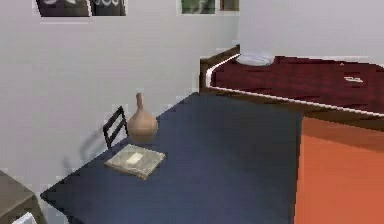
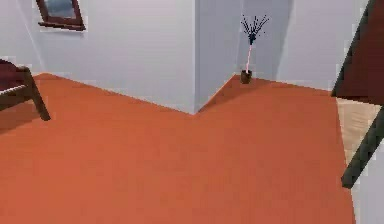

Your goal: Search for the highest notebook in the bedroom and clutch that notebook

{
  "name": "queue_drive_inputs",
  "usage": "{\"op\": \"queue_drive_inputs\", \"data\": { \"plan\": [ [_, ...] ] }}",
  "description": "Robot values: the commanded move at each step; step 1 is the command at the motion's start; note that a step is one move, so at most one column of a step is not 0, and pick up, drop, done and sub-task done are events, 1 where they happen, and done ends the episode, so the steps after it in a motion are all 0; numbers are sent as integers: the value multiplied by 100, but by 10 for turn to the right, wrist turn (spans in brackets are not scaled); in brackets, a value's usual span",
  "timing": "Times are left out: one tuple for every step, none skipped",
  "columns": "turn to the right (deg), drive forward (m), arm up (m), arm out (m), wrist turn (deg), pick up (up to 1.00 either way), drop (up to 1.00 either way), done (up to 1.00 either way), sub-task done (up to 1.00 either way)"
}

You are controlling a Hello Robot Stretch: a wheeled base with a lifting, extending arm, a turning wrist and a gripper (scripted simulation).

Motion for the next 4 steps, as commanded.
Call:
{"op": "queue_drive_inputs", "data": {
  "plan": [
    [450,0,0,0,0,0,0,0,0],
    [450,0,0,0,0,0,0,0,0],
    [300,0,0,0,0,0,0,0,0],
    [0,45,0,0,0,0,0,0,0]
  ]
}}
